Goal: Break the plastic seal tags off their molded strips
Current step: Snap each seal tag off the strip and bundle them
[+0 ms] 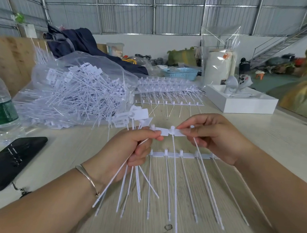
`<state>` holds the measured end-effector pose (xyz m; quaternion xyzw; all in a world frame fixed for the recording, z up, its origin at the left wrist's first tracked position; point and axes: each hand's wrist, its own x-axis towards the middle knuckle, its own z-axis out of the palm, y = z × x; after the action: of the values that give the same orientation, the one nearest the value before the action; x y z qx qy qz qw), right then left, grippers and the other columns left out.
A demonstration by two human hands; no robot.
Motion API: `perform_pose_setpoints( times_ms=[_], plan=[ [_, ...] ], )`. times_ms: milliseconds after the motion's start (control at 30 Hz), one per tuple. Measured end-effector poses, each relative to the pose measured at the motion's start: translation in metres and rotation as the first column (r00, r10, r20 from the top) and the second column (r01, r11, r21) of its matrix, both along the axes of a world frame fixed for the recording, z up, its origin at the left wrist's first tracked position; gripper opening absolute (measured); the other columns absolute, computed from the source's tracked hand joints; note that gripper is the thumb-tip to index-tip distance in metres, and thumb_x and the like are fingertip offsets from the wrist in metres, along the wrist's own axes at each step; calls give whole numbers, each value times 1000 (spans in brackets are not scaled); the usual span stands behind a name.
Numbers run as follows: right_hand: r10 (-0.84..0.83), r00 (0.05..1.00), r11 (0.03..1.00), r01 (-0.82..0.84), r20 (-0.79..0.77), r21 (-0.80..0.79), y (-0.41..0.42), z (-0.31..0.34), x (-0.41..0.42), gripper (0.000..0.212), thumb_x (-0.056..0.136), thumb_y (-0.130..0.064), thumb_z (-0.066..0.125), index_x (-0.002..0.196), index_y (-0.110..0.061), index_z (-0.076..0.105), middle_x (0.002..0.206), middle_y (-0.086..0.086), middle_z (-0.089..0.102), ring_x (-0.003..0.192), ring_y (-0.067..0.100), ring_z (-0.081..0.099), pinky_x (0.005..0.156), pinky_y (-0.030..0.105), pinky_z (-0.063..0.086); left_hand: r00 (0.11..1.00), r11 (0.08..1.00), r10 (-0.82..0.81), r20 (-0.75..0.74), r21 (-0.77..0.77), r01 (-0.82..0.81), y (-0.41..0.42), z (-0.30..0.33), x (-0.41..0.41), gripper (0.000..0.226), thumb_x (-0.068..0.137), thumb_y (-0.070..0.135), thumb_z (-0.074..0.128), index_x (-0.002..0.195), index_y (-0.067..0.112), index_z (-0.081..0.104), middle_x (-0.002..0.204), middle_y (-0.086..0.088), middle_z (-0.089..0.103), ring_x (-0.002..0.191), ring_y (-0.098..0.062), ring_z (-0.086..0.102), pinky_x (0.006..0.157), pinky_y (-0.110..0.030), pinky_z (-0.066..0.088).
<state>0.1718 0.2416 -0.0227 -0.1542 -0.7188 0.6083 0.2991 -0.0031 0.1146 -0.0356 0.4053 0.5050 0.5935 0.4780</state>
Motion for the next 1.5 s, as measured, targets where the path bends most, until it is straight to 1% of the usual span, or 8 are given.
perform_pose_setpoints(
  times_ms=[100, 333, 567, 733, 800, 1067, 1300, 1500],
  plan=[
    [19, 1000, 999, -19, 0, -42, 1, 2, 2, 18, 72, 3, 61, 88, 6, 67, 43, -2, 43, 40, 8, 36, 59, 35, 14, 995, 995, -99, 13, -10, 99, 0, 2, -2, 14, 73, 19, 66, 74, 5, 68, 37, 4, 27, 28, -5, 17, 32, -16, 9],
    [18, 996, 983, -33, -87, -178, 15, 7, 14, 16, 62, 3, 50, 59, 2, 66, 39, 4, 34, 36, 11, 24, 47, 25, 16, 983, 981, -174, 57, -79, 178, -5, 8, -17, 14, 69, 16, 65, 60, 6, 61, 32, 4, 27, 24, -5, 19, 30, -12, 12],
    [-82, 988, 986, 62, -127, -157, 15, 1, 7, 19, 63, 2, 50, 67, -5, 67, 63, 7, 40, 51, 14, 31, 51, 24, 26, 954, 988, -149, 259, -6, 156, 3, -2, -6, 19, 81, 14, 61, 72, 18, 45, 57, 6, 27, 40, -3, 27, 34, -13, 23],
    [25, 991, 994, -39, -134, -101, -2, -1, -5, 9, 69, -2, 65, 73, -8, 60, 57, 1, 49, 51, 12, 35, 54, 21, 34, 979, 998, -34, 203, -42, 43, 3, -3, -3, 10, 72, 17, 69, 76, 15, 60, 51, 8, 18, 34, -2, 17, 28, -14, 13],
    [73, 992, 994, -81, -107, -75, -6, -4, -9, 12, 67, -5, 69, 75, -9, 60, 64, 3, 52, 55, 12, 38, 56, 20, 37, 980, 998, -40, 195, -32, 47, 2, -3, -3, 24, 72, 29, 73, 85, 11, 65, 51, 8, 16, 35, -3, 15, 28, -14, 14],
    [70, 995, 993, -77, -77, -90, -2, -4, -6, 23, 75, 1, 64, 96, -4, 70, 80, 11, 67, 74, 28, 59, 71, 30, 46, 992, 1000, 10, 126, -12, -9, 2, -3, -3, 31, 55, 24, 81, 64, 23, 52, 48, 10, 18, 34, -3, 15, 30, -15, 11],
    [64, 998, 998, -64, 14, -1, -4, -5, -6, 17, 60, -30, 77, 69, -17, 73, 67, 6, 68, 59, 13, 59, 62, 20, 51, 966, 993, -112, 232, 3, 114, -1, 0, -9, 35, 59, 14, 82, 53, 24, 49, 43, 11, 24, 30, -2, 21, 28, -14, 16],
    [119, 992, 989, -123, 50, 82, -10, -11, -12, 19, 72, -29, 81, 78, -14, 72, 71, 4, 69, 63, 14, 60, 67, 25, 49, 918, 943, -306, 254, -49, 328, -3, -5, 0, 25, 69, 17, 80, 71, 13, 56, 41, 10, 27, 30, -1, 24, 28, -13, 20]
  ],
)
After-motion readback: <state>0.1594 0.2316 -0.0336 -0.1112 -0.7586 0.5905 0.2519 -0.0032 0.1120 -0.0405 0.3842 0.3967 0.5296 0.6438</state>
